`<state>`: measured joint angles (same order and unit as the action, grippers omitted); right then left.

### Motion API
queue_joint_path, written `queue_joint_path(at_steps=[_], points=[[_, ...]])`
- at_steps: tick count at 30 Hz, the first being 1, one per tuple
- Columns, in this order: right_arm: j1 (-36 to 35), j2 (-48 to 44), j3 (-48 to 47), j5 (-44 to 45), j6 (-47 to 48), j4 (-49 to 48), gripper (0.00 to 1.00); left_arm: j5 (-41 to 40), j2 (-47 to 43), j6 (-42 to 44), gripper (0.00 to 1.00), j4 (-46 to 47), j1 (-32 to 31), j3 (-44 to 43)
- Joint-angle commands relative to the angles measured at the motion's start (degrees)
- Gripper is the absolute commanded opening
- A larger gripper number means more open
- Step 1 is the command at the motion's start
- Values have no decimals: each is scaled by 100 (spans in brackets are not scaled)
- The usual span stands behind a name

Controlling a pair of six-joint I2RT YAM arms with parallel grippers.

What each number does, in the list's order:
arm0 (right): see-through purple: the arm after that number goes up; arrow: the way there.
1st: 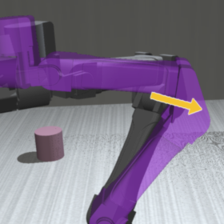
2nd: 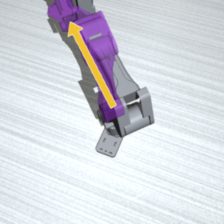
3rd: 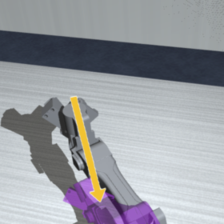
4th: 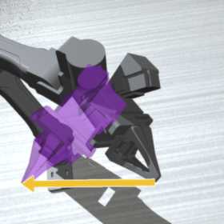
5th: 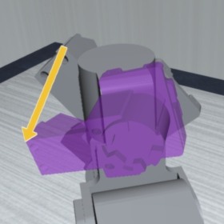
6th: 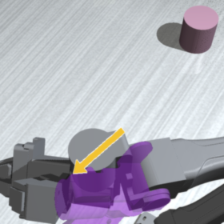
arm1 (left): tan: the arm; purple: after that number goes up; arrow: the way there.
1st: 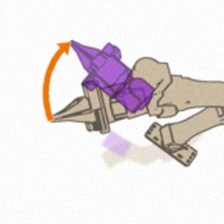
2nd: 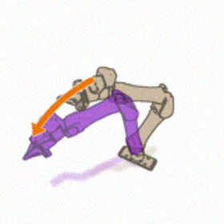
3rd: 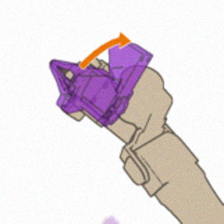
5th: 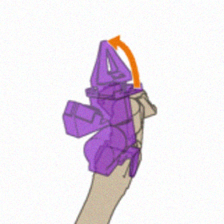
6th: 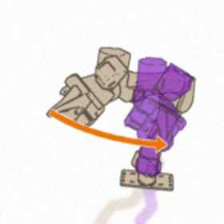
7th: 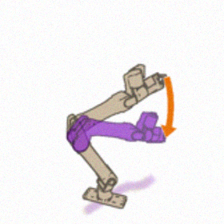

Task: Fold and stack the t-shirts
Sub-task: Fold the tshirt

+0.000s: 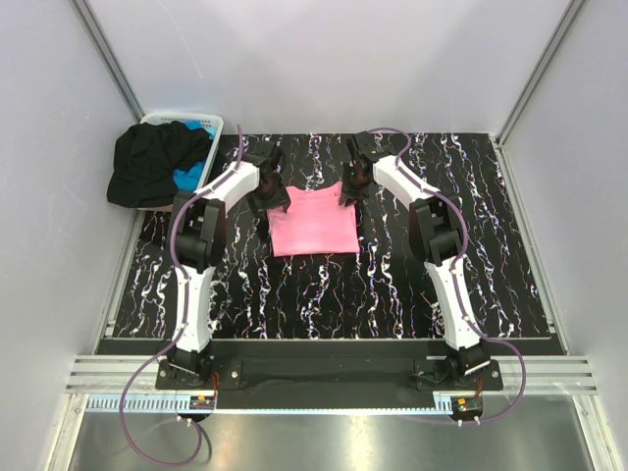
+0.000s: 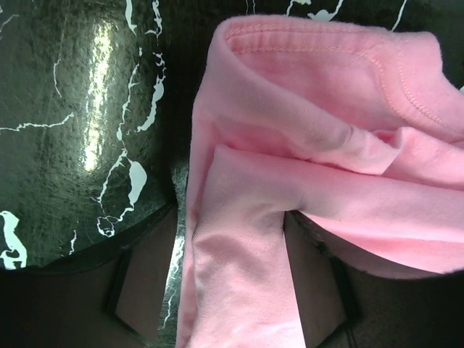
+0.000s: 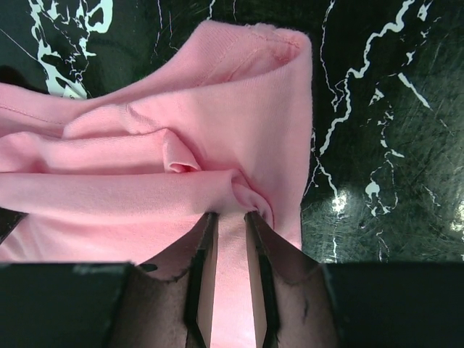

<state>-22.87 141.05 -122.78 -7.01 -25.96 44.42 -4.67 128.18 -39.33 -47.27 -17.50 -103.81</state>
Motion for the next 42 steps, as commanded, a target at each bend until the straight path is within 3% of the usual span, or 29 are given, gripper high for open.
queue_joint_path(at_steps=[1,8,15,22,29,42], points=[[116,-287,-115,471,73,251,29,-341,-468,268,66,-55,132,-131],[116,-1061,149,841,214,233,30,-597,-1321,330,68,-37,132,124],[-68,-1765,983,718,152,-64,32,429,-1884,373,69,94,19,764],[-463,-1950,1950,323,135,-259,33,1213,-2007,120,69,446,-561,1556],[-508,-2012,2390,-38,47,-549,33,1135,-2104,-206,68,859,-650,2259],[-508,-1625,3014,-170,161,-795,31,319,-1410,-242,68,798,-773,2550]])
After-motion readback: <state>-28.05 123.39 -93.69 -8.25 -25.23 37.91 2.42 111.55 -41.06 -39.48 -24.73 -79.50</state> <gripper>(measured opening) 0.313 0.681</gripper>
